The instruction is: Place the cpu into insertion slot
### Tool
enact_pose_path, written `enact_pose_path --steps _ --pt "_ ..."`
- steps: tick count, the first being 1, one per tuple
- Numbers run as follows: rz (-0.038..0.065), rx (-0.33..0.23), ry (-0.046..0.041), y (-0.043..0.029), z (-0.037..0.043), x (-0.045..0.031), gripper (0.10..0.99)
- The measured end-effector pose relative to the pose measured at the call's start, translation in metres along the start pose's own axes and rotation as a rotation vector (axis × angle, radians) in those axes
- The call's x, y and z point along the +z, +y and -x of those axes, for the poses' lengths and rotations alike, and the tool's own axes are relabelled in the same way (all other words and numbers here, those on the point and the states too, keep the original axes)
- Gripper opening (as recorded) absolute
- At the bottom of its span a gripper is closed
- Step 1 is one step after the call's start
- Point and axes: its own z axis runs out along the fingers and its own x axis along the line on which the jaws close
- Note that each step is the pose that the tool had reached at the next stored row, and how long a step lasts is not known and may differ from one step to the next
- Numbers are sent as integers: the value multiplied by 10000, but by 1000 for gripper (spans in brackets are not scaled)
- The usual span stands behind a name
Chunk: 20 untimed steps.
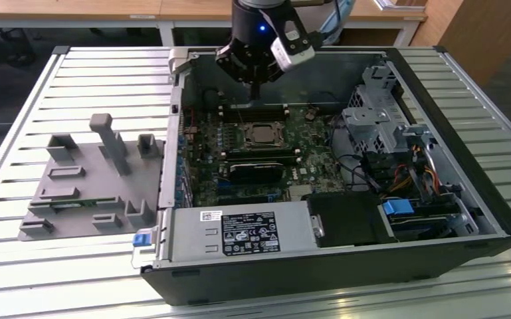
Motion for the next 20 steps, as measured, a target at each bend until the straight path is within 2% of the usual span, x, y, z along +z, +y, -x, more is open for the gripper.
enact_pose_path --steps 4,8,13,20 --pt "-3 -1 -19 15 -75 37 106" --pt "4 0 -21 72 -91 98 106" --pt "4 -1 -22 68 -132 180 106" --pt "4 -2 -28 67 -188 199 106"
